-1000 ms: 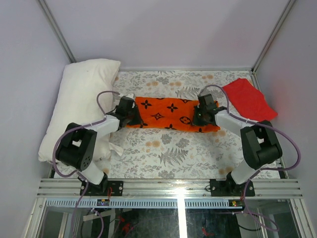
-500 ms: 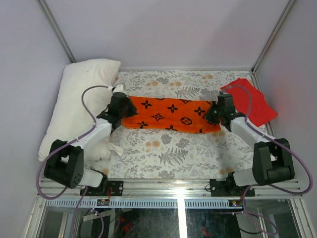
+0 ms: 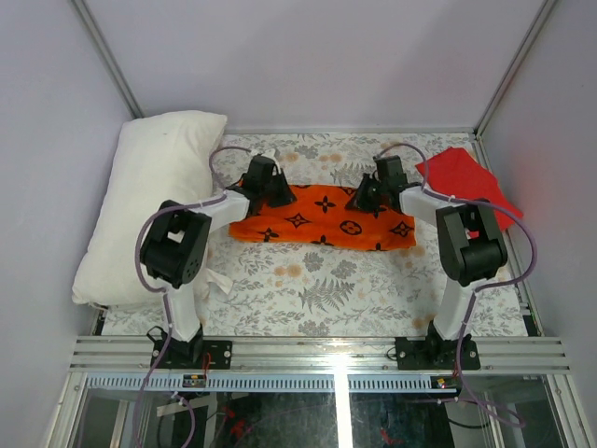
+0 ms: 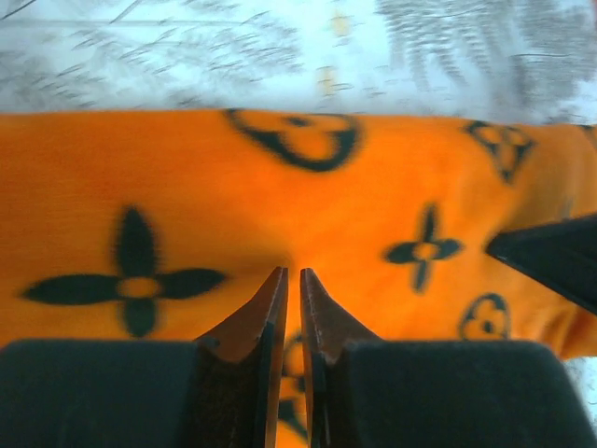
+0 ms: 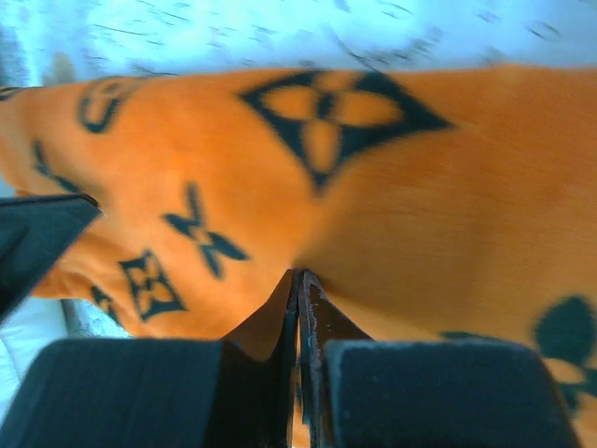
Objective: Remove the pillowcase from the pillow
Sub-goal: Adjust the pillowcase at the center of the board.
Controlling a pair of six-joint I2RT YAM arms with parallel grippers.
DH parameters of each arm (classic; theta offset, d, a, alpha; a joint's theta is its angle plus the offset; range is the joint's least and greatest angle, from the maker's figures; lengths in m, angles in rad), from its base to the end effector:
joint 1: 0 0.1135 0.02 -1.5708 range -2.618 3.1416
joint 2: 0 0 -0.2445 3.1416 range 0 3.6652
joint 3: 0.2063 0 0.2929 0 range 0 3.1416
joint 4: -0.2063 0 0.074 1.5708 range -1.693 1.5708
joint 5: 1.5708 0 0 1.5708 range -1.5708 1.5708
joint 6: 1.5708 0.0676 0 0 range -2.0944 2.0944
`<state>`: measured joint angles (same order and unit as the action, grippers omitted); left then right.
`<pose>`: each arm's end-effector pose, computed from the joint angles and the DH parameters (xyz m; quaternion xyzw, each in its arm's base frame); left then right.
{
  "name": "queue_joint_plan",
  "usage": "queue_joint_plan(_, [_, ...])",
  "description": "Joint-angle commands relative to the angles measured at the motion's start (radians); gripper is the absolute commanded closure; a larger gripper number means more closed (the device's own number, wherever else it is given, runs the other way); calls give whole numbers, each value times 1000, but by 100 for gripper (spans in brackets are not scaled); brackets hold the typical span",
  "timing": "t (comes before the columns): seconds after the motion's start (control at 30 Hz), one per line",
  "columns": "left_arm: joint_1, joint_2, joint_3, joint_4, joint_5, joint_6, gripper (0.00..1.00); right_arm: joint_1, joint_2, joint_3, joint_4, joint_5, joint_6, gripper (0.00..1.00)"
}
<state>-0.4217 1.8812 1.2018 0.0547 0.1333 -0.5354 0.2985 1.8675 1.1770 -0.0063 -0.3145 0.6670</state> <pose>0.4249 -0.2005 0.1304 -0.0202 0.8885 -0.2620 0.3762 0.4304 0.1543 0.1222 0.0988 0.8918 0.3197 0.3044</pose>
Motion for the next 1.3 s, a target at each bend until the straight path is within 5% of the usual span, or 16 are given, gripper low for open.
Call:
queue_joint_plan(0.0, [148, 49, -57, 97, 143, -57, 92, -117, -9, -89, 47, -55, 51, 100])
queue_joint_plan(0.2, [357, -7, -143, 124, 231, -47, 92, -373, -105, -303, 169, -89, 152, 100])
queue_joint_plan(0.33, [379, -153, -186, 131, 203, -13, 87, -380, -235, -397, 249, -22, 176, 100])
queue_joint_plan(0.4, [367, -233, -212, 132, 166, -10, 73, -380, -278, -400, 237, 6, 167, 100])
queue_joint_plan(0.5, [357, -328, -259, 101, 100, -26, 30, -379, -330, -376, 179, 50, 142, 100])
queue_joint_plan(0.57, [358, -357, -295, 60, 68, -20, 17, -371, -369, -371, 178, 38, 135, 93])
queue_joint_plan(0.73, [359, -376, -397, 45, -34, 18, 8, -211, -435, -299, 72, 112, 43, 75])
queue_joint_plan(0.87, [359, -332, -424, 47, 31, 62, 3, -102, -437, -310, 63, 117, 28, 66])
queue_joint_plan(1.07, [359, -211, -394, 49, 235, 82, 0, -80, -415, -336, 64, 82, 7, 58])
queue_joint_plan(1.27, [358, -195, -421, 53, 163, 70, 0, -29, -395, -290, 22, 76, -76, 45])
